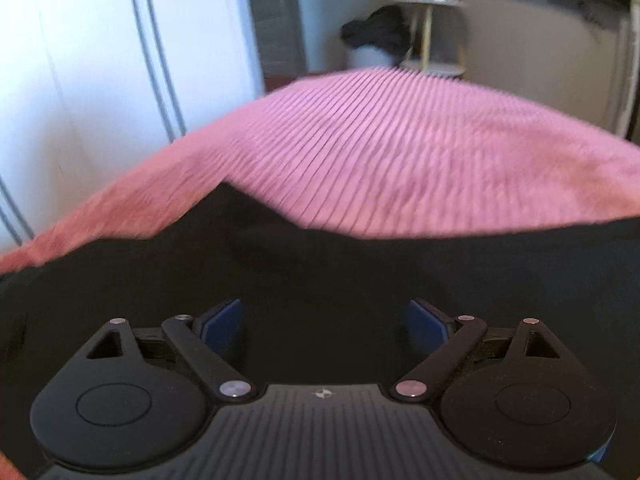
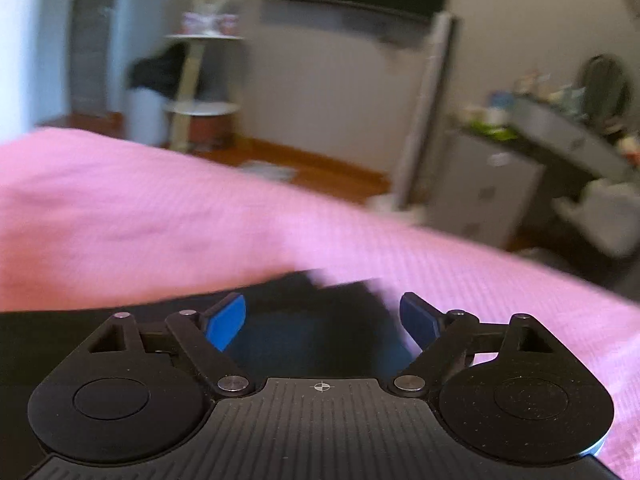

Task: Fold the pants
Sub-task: 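Grasp the black trouser leg end with the right gripper and lift it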

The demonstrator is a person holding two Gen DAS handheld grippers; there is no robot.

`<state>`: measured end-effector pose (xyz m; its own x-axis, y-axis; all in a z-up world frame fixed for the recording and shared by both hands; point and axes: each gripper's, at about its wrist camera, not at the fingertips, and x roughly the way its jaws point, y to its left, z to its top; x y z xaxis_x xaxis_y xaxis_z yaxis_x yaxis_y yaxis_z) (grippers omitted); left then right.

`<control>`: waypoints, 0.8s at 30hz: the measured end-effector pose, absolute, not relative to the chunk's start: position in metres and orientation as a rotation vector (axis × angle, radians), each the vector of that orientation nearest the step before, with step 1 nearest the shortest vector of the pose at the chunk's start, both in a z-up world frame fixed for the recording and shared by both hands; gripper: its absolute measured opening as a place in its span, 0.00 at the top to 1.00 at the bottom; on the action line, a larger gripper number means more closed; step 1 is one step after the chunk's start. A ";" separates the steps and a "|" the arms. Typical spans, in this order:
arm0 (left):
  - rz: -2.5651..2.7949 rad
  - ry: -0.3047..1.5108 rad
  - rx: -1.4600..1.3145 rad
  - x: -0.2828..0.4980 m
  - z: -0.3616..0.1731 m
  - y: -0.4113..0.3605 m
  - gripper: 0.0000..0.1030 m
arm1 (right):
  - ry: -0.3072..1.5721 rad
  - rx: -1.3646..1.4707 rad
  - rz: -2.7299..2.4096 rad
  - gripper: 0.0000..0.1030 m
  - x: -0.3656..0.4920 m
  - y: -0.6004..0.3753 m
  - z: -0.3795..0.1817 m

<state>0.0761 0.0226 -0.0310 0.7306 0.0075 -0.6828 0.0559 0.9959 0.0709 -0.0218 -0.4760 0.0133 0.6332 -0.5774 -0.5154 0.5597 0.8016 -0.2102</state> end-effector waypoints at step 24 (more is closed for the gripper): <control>0.086 0.848 -0.098 0.072 -0.040 0.040 0.04 | 0.553 0.154 -0.741 0.22 -0.063 -0.474 0.006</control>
